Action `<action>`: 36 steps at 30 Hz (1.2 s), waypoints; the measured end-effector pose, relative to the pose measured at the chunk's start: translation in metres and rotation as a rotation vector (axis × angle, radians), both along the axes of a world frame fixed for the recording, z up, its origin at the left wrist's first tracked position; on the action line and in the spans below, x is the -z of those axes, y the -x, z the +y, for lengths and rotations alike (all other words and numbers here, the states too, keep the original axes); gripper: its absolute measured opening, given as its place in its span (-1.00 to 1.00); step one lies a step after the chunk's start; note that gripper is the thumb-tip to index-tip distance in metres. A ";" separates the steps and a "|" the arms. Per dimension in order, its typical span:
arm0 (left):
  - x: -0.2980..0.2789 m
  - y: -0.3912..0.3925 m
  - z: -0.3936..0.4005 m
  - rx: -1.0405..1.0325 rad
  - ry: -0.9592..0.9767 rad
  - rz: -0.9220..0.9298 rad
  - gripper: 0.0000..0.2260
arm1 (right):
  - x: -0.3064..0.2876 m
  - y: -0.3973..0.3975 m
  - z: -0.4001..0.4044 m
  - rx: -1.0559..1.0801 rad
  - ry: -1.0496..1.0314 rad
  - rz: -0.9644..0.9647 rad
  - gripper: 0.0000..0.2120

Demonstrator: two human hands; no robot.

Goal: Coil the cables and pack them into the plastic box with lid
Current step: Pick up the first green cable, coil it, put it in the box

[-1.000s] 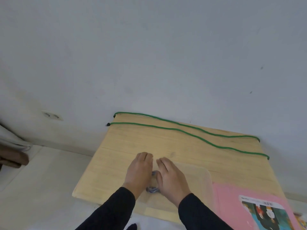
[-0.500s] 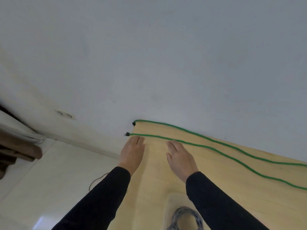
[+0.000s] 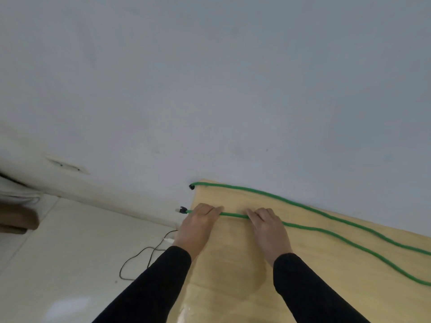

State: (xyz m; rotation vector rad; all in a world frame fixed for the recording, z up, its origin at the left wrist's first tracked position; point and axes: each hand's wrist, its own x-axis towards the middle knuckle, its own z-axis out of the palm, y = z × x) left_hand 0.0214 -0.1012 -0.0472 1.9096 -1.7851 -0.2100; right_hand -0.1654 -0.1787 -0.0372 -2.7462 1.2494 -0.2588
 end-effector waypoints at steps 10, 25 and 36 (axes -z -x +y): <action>-0.082 0.004 -0.023 -0.079 0.135 0.462 -0.69 | -0.079 0.025 0.001 -0.009 -0.089 -0.300 -0.55; -0.284 0.171 -0.032 0.265 0.243 1.910 -0.78 | -0.228 0.148 -0.010 0.095 0.031 -0.808 -0.63; -0.320 0.261 -0.037 0.133 0.485 1.678 -0.77 | -0.255 0.234 0.048 -0.283 0.201 -0.409 -0.63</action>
